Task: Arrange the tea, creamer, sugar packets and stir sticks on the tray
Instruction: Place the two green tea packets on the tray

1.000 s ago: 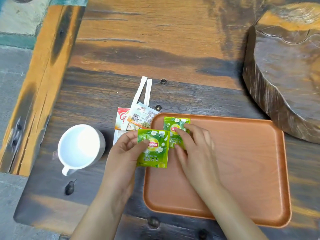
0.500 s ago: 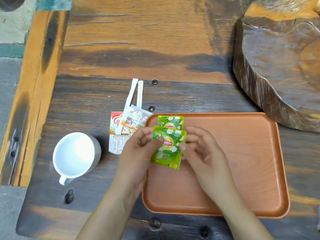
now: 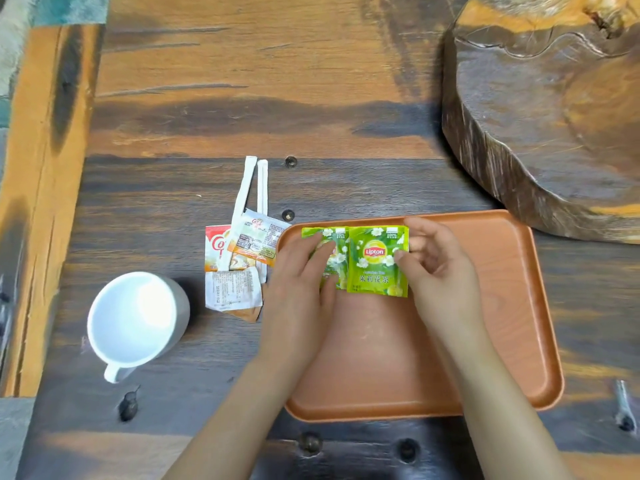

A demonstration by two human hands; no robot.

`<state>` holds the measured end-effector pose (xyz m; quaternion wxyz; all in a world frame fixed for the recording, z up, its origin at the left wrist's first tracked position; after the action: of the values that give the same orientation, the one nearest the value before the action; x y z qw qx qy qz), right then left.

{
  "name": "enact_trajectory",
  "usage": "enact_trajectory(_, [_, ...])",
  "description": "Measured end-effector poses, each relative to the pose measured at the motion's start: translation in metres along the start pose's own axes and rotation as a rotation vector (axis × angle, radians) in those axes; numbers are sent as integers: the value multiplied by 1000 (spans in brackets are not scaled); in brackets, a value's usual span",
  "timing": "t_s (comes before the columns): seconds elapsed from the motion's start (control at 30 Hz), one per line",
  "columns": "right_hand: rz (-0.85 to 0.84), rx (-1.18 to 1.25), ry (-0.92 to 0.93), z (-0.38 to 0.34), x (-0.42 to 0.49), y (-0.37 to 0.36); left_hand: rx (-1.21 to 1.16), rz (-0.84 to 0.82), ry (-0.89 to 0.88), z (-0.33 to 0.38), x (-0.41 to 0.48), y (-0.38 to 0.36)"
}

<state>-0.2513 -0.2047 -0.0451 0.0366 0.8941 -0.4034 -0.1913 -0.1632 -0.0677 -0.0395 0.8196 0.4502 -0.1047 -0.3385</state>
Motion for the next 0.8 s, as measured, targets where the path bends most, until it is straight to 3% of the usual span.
enact_trajectory(0.1, [-41, -290, 44, 0, 5, -6, 92, -29, -37, 0, 3, -7])
enact_trajectory(0.23, [11, -726, 240, -2, -7, -4, 123, -14, -53, -2, 2, -9])
enact_trajectory(0.47, [-223, -867, 330, 5, -13, -21, 114, -18, -52, -4, 1, -10])
enact_trajectory(0.8, [-248, -912, 360, 6, -10, -17, 112, -11, -38, -4, 0, -11])
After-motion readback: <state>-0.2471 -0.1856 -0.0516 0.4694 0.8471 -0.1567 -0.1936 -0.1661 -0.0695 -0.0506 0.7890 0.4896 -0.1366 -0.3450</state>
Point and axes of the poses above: each hand's wrist, its own x-axis towards the middle knuckle, its own y-axis out of the back of the hand, z = x × y, the point moved 3 cm from there along x, towards the middle knuckle, and after that the axes turned 1 degree about -z, right-handed, at the moved point
